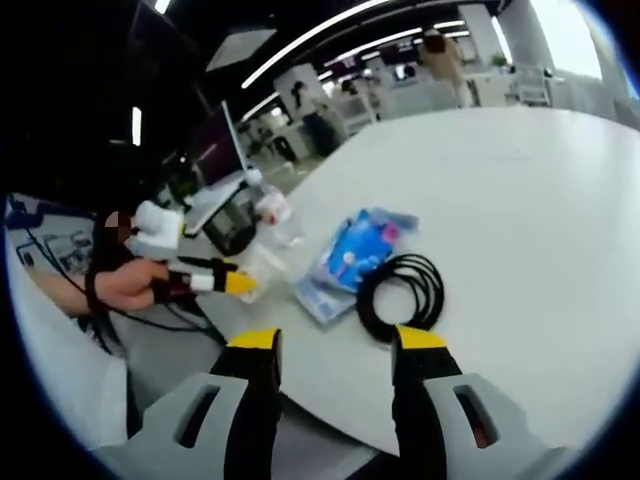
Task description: Arrange the tabletop items into an orderly group along one side of the table until the central work area is clear of visible clutter.
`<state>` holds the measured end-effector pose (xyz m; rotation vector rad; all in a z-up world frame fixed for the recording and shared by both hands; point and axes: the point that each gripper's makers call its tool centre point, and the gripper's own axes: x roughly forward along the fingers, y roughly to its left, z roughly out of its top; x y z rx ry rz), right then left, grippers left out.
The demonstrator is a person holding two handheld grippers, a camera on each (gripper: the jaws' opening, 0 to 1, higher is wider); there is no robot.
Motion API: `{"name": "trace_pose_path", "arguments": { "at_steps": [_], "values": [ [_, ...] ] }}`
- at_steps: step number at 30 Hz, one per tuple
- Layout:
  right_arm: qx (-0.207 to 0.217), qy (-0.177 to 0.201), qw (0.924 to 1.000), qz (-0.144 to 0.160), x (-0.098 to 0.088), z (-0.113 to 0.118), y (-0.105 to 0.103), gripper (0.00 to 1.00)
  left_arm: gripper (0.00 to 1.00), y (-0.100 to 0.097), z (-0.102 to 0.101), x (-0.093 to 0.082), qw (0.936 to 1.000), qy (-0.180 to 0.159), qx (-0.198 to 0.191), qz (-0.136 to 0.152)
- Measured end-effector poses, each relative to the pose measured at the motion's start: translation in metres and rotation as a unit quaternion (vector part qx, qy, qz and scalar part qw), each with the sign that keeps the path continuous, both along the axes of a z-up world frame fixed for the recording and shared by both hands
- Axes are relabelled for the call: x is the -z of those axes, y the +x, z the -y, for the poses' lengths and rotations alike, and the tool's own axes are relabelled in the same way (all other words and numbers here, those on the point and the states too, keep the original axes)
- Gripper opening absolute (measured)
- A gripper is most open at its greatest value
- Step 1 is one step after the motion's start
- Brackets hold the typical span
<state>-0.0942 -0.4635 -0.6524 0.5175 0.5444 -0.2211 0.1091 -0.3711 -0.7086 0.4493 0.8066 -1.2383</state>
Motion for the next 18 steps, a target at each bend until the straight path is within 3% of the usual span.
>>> {"name": "trace_pose_path", "arguments": {
  "at_steps": [10, 18],
  "values": [
    [-0.039, 0.011, 0.9992, 0.001, 0.003, -0.029, 0.014, 0.42, 0.36, -0.033, 0.016, -0.01, 0.9982, -0.016, 0.056, -0.009],
    [-0.064, 0.01, 0.9979, 0.003, 0.003, -0.036, 0.021, 0.42, 0.36, -0.061, 0.021, -0.018, 0.9938, -0.03, 0.106, -0.017]
  ]
}}
